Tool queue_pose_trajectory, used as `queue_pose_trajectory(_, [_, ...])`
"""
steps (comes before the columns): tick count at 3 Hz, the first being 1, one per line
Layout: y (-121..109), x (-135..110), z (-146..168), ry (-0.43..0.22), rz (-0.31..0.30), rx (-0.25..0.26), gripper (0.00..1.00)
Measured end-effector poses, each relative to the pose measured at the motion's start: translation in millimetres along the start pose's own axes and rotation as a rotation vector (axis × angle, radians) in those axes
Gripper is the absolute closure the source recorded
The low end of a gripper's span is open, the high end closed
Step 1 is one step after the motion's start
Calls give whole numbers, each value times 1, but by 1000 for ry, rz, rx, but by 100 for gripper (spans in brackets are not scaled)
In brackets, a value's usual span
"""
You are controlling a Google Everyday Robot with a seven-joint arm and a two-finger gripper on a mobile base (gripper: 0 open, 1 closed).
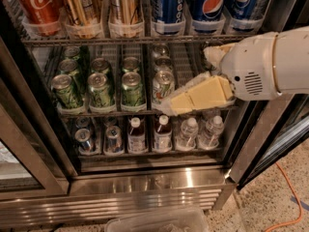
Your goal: Pick orange can from top shelf of fridge
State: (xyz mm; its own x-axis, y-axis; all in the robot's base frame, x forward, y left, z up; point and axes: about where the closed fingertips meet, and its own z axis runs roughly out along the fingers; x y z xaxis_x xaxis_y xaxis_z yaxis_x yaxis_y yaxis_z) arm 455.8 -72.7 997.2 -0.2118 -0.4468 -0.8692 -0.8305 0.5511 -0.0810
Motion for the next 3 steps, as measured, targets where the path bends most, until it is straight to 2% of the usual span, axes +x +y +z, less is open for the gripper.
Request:
queue_pose_trajectory(1, [-1,-18,30,-86,19,3,0])
queue_pose_trajectory(2, [-5,-38,43,-126,1,-24,0])
queue_pose_trajectory(3, [-5,-40,43,-128,-1,-25,0])
